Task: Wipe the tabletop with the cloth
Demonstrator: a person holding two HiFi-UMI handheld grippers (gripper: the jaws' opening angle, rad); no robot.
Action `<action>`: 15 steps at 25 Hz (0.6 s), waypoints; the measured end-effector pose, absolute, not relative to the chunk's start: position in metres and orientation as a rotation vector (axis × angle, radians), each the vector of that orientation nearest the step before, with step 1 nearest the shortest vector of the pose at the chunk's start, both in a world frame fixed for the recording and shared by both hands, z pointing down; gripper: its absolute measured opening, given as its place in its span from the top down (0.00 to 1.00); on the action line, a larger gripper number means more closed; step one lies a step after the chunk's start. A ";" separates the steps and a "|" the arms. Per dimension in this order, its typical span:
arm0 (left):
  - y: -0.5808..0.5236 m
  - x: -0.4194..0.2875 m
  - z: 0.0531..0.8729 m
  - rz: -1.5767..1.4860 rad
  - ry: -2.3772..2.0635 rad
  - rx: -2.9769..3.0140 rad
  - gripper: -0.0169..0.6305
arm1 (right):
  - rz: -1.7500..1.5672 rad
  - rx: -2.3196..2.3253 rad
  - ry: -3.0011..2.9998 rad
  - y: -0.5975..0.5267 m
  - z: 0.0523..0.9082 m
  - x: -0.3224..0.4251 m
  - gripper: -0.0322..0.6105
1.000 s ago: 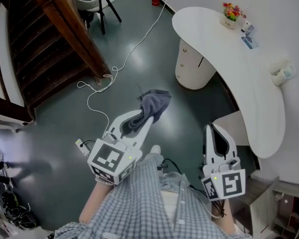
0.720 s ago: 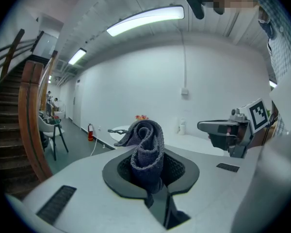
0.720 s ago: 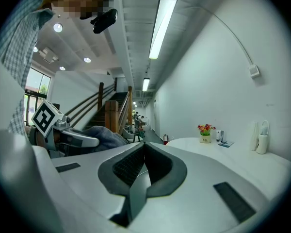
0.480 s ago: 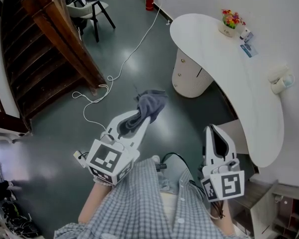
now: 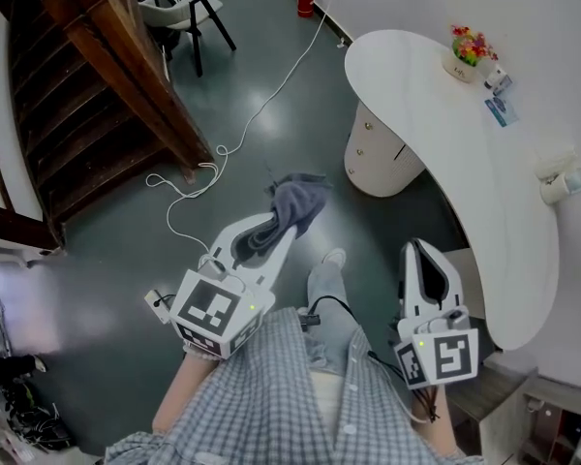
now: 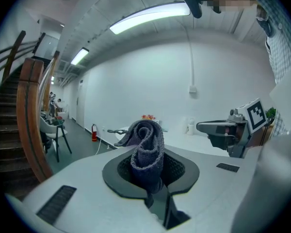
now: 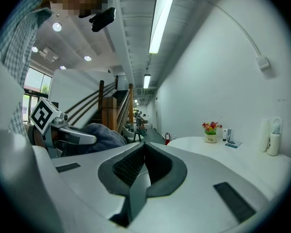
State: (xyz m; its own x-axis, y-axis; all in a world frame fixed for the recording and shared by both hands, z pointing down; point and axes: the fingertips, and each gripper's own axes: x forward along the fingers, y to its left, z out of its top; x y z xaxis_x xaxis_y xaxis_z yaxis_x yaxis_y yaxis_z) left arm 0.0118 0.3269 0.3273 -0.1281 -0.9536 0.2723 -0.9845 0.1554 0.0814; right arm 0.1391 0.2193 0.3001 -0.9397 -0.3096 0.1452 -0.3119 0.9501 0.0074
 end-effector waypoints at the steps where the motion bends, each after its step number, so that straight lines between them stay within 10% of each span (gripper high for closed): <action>1: 0.322 0.008 0.328 0.175 -2.173 1.879 0.89 | 0.032 0.465 -2.959 0.214 0.302 0.133 0.94; 15: 0.206 -0.061 0.325 0.170 -2.158 1.861 0.89 | 0.063 0.399 -2.952 0.107 0.306 0.052 0.94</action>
